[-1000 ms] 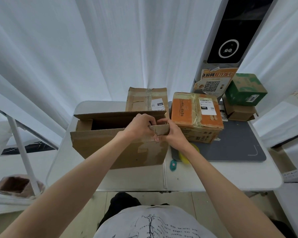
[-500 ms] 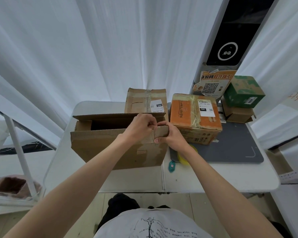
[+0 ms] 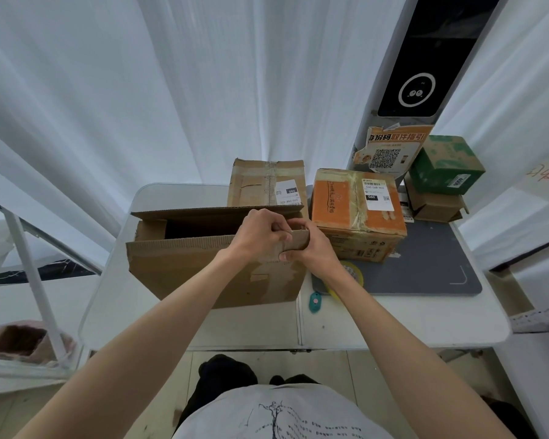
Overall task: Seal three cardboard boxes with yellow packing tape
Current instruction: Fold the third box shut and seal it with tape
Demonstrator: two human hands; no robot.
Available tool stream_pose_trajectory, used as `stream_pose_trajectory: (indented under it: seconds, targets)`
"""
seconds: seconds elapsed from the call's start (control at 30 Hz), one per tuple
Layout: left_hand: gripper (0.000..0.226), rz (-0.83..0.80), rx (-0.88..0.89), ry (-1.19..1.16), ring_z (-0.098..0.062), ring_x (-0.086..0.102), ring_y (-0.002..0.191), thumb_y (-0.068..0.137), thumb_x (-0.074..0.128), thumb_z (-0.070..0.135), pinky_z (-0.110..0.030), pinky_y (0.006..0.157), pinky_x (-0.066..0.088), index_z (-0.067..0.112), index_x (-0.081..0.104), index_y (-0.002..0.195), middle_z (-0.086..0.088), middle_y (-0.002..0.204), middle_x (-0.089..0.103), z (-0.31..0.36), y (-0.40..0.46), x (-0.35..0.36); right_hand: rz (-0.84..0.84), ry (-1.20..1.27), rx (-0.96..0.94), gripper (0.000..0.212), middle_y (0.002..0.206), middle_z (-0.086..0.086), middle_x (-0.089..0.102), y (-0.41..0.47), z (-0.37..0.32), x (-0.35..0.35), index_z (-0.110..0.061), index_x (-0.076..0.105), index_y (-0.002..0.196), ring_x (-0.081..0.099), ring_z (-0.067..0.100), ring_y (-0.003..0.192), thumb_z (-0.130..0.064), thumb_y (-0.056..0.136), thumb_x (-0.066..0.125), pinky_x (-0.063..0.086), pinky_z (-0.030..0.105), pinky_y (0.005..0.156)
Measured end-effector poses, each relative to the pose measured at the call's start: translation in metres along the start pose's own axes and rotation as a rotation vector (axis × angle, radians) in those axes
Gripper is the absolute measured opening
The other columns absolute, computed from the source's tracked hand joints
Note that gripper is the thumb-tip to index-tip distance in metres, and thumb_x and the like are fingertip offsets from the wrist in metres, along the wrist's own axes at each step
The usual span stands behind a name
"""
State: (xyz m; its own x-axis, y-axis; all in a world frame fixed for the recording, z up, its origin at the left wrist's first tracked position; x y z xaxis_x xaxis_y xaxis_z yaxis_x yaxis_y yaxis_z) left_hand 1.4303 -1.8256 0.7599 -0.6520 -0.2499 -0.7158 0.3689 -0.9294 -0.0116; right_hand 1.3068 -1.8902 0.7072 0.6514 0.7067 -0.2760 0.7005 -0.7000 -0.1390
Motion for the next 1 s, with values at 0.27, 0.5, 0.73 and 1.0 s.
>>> stream_pose_trajectory:
  seconds: [0.27, 0.5, 0.73, 1.0]
  targets:
    - [0.027, -0.087, 0.032, 0.022, -0.009, 0.064, 0.077, 0.080, 0.085, 0.030, -0.024, 0.072, 0.053, 0.024, 0.078, 0.105, 0.007, 0.084, 0.071, 0.001, -0.003, -0.005, -0.022, 0.014, 0.024, 0.064, 0.119, 0.001, 0.061, 0.000, 0.001, 0.003, -0.025, 0.050, 0.126, 0.061, 0.013, 0.107, -0.013, 0.076, 0.087, 0.058, 0.021, 0.074]
    - [0.024, -0.129, -0.051, 0.233, -0.014, 0.062, 0.081, 0.078, 0.086, 0.033, -0.029, 0.066, 0.050, 0.022, 0.075, 0.097, 0.006, 0.086, 0.067, -0.007, -0.007, -0.003, -0.094, -0.025, -0.034, 0.081, 0.127, -0.004, 0.053, -0.005, -0.002, -0.001, -0.032, 0.044, 0.139, 0.054, 0.009, 0.115, -0.016, 0.074, 0.089, 0.053, 0.013, 0.078]
    - [0.027, -0.120, -0.054, 0.234, -0.013, 0.062, 0.082, 0.081, 0.084, 0.035, -0.031, 0.071, 0.051, 0.023, 0.075, 0.104, 0.006, 0.088, 0.068, -0.008, -0.008, -0.004, -0.131, -0.056, -0.037, 0.061, 0.122, -0.006, 0.056, -0.003, -0.005, -0.001, -0.030, 0.052, 0.127, 0.055, 0.011, 0.112, -0.017, 0.078, 0.086, 0.052, 0.015, 0.077]
    - [0.022, 0.119, 0.028, 0.181, -0.009, 0.065, 0.092, 0.089, 0.074, 0.042, -0.029, 0.076, 0.056, 0.024, 0.069, 0.102, 0.009, 0.099, 0.068, -0.020, -0.016, -0.019, 0.138, 0.082, 0.021, 0.022, 0.114, 0.004, 0.061, 0.000, 0.006, -0.027, -0.029, 0.062, 0.109, 0.059, 0.020, 0.110, -0.024, 0.091, 0.074, 0.057, 0.039, 0.093]
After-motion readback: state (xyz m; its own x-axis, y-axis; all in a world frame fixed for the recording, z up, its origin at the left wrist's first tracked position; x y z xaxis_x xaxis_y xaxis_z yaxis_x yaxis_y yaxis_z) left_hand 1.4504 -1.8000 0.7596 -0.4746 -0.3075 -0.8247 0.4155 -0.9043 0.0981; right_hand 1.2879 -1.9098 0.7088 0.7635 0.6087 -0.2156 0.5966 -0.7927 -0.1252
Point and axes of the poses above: each hand's wrist, its own y-axis towards the middle knuckle, its own x-axis out of the palm, z = x × y, the point moved 7 cm from there along y, towards the middle knuckle
